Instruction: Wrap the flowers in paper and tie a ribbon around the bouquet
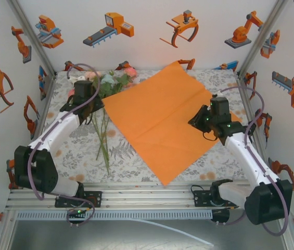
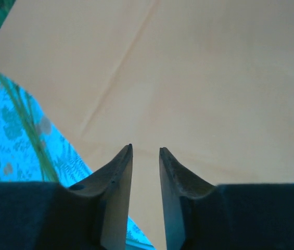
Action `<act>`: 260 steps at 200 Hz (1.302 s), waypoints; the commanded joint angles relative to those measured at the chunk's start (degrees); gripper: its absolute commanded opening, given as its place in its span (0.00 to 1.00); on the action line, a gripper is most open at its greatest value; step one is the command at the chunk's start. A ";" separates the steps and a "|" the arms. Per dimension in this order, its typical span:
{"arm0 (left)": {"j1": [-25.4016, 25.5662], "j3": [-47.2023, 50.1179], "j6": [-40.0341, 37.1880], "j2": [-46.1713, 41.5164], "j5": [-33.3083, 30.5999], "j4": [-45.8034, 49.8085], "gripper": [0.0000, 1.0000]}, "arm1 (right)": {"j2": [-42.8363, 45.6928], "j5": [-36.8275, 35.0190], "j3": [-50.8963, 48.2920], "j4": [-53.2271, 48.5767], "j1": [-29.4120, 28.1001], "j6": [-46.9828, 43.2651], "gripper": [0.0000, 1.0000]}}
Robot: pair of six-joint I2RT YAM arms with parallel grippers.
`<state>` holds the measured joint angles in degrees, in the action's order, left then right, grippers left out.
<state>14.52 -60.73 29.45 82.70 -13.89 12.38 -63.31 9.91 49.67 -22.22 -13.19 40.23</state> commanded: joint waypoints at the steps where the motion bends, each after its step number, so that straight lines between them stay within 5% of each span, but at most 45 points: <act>1: -2.64 2.98 -3.40 1.59 2.66 4.63 0.44 | 1.39 5.72 -1.97 4.90 -1.00 -3.47 0.36; 68: -7.12 -3.03 -4.05 14.49 8.22 2.14 0.39 | 3.48 9.01 -4.64 8.76 -1.49 -3.59 0.50; 216: -8.38 -11.48 -4.54 27.35 9.15 7.20 0.33 | 3.37 6.09 -4.49 7.75 -1.42 -2.87 0.51; 260: -8.33 -13.59 -4.94 29.26 9.69 8.59 0.21 | 3.44 5.91 -4.40 7.58 -1.49 -2.61 0.51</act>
<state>6.33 -72.44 25.06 110.19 -4.82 17.93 -59.99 16.88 45.39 -15.55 -14.20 37.63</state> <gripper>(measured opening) 0.239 0.507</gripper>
